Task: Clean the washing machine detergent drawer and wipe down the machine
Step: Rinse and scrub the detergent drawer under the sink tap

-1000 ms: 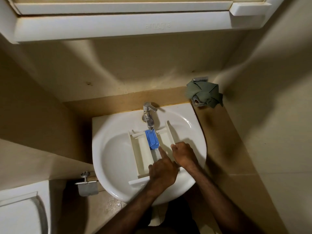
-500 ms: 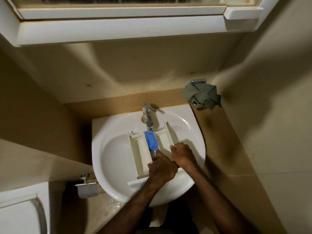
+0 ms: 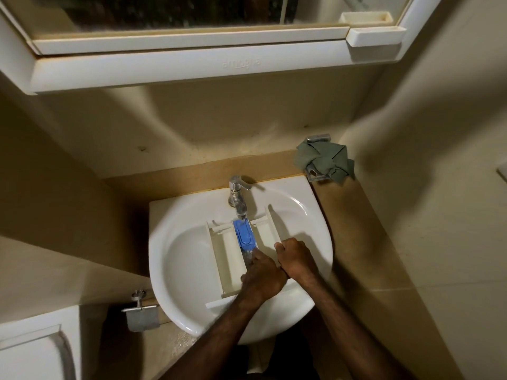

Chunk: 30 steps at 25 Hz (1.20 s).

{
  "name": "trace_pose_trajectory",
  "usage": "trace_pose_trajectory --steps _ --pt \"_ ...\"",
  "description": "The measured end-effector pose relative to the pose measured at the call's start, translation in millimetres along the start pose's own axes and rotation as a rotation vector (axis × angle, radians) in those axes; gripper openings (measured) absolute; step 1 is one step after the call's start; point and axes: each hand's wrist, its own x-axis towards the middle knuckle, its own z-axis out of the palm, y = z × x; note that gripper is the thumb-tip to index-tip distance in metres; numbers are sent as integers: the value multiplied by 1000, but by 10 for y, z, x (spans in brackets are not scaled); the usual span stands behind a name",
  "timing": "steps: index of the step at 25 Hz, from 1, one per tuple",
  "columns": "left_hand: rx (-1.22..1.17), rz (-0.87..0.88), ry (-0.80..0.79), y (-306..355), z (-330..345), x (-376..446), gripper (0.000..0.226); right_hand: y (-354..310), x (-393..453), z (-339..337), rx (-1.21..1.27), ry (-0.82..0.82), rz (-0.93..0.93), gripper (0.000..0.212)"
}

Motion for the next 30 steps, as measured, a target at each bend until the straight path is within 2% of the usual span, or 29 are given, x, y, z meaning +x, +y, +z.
trace_pose_trajectory --steps 3,5,11,13,17,21,24,26,28,30 --pt "-18 4 16 -51 5 19 104 -4 2 -3 7 0 6 43" --pt "43 21 43 -112 8 33 95 -3 0 6 19 1 13 42" --pt "470 149 187 -172 6 -189 66 5 -2 8 8 18 -9 41" --pt "453 150 167 -155 11 -177 69 12 13 17 4 15 -7 41" --pt "220 59 5 -90 29 -71 89 18 12 42 6 24 4 42" --pt "115 47 56 -91 57 -42 99 28 12 35 6 17 0 43" --pt "165 48 7 -104 14 -15 103 16 10 16 14 15 -2 43" --pt "250 64 16 -96 -18 -70 96 8 2 15 18 11 7 42" --pt "367 100 49 -105 -18 -172 83 0 -2 8 25 13 4 41" --pt "481 132 156 -158 12 -245 74 1 -4 12 37 5 13 39"
